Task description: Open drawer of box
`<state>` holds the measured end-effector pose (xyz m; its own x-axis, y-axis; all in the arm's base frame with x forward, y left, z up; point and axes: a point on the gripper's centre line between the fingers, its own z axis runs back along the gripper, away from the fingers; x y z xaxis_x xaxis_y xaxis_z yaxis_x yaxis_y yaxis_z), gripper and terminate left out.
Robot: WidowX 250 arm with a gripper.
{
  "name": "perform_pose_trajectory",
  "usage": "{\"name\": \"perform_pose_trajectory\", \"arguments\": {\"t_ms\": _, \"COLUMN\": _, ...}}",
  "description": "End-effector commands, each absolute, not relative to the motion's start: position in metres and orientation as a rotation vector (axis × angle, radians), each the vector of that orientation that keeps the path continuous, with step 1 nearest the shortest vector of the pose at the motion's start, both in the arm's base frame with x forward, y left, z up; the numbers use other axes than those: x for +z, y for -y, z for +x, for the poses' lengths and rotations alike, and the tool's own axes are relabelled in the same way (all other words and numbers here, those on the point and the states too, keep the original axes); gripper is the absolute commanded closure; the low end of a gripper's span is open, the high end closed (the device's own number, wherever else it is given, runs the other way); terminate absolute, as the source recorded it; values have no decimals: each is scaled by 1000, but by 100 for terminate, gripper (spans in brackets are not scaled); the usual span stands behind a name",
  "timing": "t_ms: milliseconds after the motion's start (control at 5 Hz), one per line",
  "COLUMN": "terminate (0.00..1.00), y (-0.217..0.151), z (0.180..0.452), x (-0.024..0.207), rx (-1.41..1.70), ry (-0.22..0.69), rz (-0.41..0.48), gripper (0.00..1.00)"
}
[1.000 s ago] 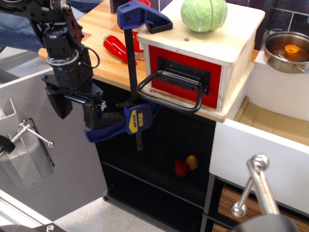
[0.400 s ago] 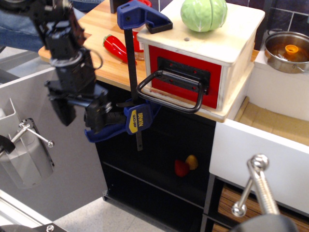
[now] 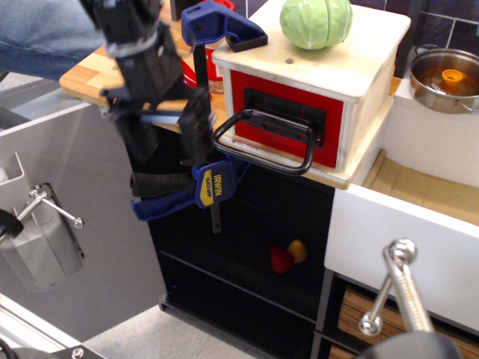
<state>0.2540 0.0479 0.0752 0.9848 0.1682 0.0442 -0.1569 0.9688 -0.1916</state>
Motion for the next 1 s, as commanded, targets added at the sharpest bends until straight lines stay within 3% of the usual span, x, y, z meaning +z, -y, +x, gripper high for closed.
{"name": "perform_pose_trajectory", "arguments": {"t_ms": 0, "terminate": 0, "y": -21, "z": 282, "x": 91, "rx": 160, "ry": 130, "rz": -169, "gripper": 0}}
{"name": "perform_pose_trajectory", "arguments": {"t_ms": 800, "terminate": 0, "y": -1, "z": 310, "x": 54, "rx": 180, "ry": 94, "rz": -74, "gripper": 0}}
